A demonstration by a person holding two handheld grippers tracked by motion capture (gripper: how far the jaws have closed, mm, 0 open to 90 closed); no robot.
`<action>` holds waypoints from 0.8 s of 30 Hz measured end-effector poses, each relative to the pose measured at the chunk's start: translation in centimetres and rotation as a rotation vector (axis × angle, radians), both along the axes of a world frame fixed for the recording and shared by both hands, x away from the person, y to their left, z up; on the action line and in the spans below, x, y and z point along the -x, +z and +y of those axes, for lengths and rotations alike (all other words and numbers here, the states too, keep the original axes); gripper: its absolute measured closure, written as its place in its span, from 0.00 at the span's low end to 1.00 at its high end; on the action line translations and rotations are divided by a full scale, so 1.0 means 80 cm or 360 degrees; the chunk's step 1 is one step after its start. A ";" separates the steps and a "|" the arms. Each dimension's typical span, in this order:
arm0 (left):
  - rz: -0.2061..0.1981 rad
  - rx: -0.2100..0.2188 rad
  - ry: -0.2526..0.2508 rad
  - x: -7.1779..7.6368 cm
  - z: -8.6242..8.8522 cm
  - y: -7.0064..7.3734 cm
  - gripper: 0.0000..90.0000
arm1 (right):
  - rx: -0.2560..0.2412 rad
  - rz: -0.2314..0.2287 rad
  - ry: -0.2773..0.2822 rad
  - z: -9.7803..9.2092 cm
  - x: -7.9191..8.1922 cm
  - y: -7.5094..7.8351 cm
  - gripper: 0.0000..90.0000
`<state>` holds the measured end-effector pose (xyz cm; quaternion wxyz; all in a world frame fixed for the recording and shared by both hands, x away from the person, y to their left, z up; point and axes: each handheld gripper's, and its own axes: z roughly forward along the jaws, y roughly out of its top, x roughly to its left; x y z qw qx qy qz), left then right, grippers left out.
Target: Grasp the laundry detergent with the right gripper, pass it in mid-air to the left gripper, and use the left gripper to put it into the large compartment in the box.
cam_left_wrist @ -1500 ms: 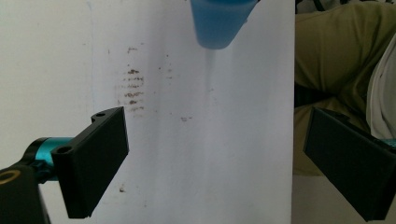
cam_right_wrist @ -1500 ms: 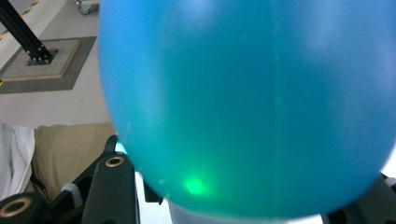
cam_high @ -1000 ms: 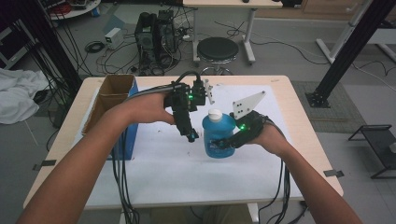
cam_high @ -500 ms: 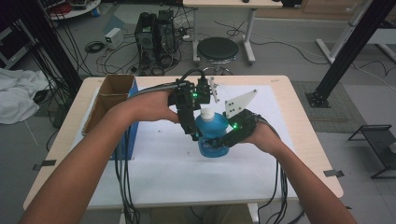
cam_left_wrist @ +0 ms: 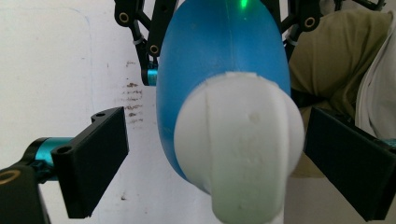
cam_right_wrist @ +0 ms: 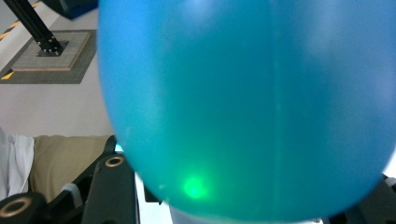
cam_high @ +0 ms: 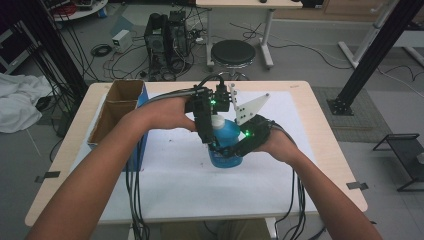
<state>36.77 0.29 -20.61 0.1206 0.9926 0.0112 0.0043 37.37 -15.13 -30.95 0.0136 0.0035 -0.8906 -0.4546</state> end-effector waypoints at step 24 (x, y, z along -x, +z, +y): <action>-0.0024 -0.0030 -0.0053 0.000 -0.016 -0.005 0.10 | 0.0006 0.0036 0.0003 0.003 0.003 0.007 0.49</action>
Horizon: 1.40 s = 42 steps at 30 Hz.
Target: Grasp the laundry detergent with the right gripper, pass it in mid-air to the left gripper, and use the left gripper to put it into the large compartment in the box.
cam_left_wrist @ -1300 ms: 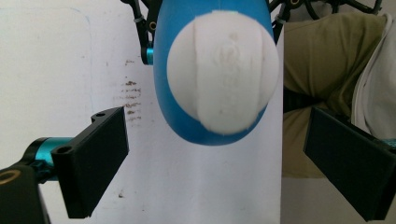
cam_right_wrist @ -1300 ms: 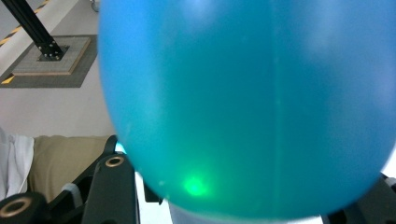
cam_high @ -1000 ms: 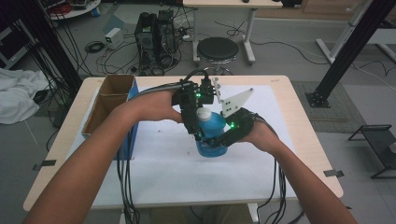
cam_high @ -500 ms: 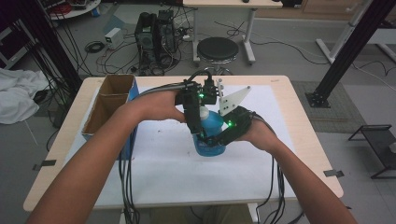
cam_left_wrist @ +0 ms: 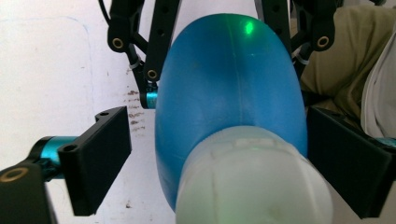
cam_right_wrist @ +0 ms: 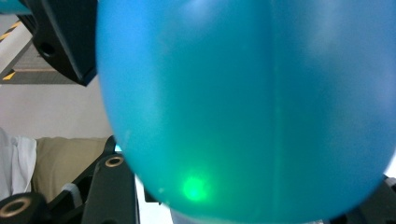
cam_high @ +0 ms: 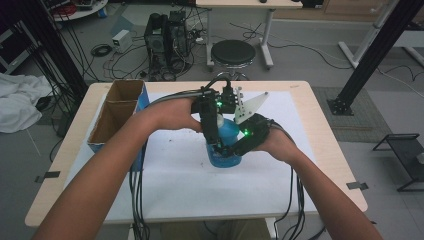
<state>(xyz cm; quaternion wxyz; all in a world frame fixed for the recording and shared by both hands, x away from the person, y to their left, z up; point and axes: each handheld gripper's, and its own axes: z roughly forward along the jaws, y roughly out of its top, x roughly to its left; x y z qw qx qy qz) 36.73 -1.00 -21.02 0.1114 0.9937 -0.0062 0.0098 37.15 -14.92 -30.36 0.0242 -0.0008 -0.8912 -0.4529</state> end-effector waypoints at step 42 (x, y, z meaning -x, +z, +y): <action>-0.0041 -0.0014 -0.0076 0.005 -0.002 0.000 0.37 | -0.0004 -0.0003 -0.0003 0.001 0.003 0.000 0.48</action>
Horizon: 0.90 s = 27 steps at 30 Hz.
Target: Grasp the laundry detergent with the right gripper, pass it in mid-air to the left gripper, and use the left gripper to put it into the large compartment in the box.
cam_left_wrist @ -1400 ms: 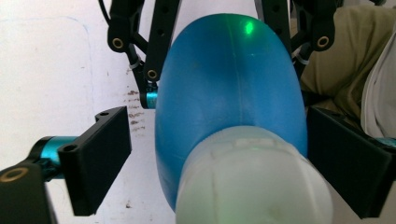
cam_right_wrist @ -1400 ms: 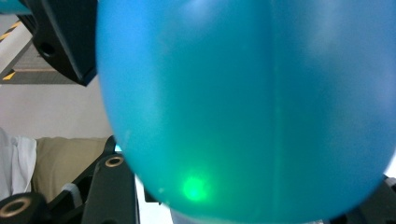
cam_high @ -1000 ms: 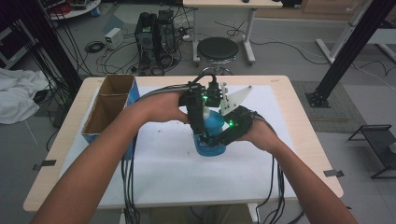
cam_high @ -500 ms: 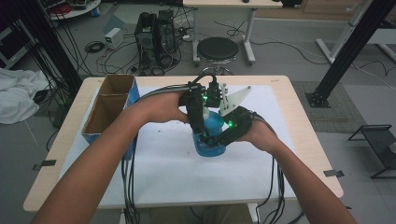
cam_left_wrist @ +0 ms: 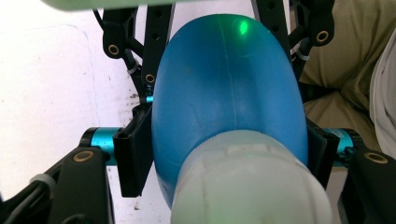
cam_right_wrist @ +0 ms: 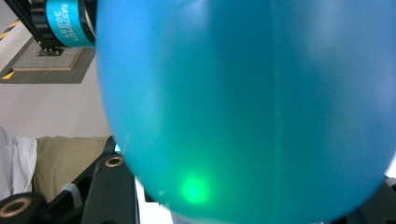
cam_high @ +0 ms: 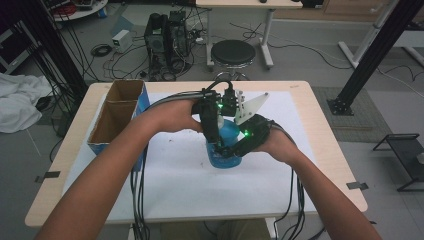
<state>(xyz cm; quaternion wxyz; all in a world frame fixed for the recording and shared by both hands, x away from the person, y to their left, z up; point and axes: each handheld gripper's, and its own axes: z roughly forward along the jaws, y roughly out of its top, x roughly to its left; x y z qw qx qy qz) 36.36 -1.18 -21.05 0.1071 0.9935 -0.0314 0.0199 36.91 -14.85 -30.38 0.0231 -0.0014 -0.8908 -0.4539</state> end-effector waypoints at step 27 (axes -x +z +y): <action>-0.0042 0.0011 -0.0032 0.007 -0.001 0.003 0.42 | 0.0008 0.0004 -0.0025 0.002 0.004 0.001 0.48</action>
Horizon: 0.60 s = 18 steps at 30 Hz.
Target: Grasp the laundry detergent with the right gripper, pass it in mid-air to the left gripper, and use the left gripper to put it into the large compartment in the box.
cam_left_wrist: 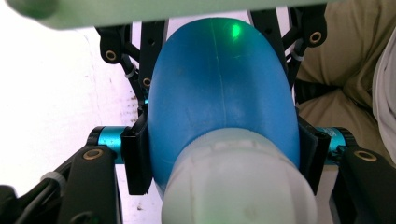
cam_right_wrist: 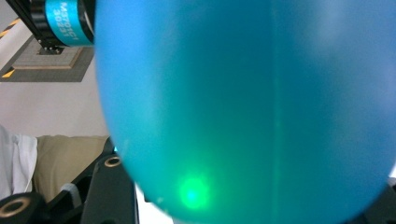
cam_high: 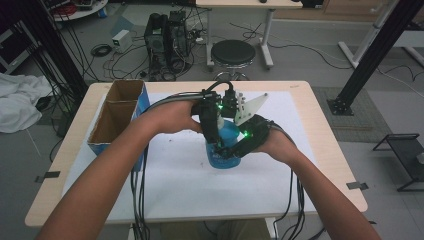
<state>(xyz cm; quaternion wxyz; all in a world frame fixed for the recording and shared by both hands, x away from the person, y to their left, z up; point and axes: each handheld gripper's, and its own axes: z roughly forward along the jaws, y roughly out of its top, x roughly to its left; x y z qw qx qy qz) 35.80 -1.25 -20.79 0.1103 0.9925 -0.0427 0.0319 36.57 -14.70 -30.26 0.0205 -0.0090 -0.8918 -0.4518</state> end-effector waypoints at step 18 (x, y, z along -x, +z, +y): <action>0.0014 -0.0090 0.0112 -0.003 0.021 0.001 0.42 | 0.0213 0.0051 -0.0296 -0.073 0.008 -0.004 0.24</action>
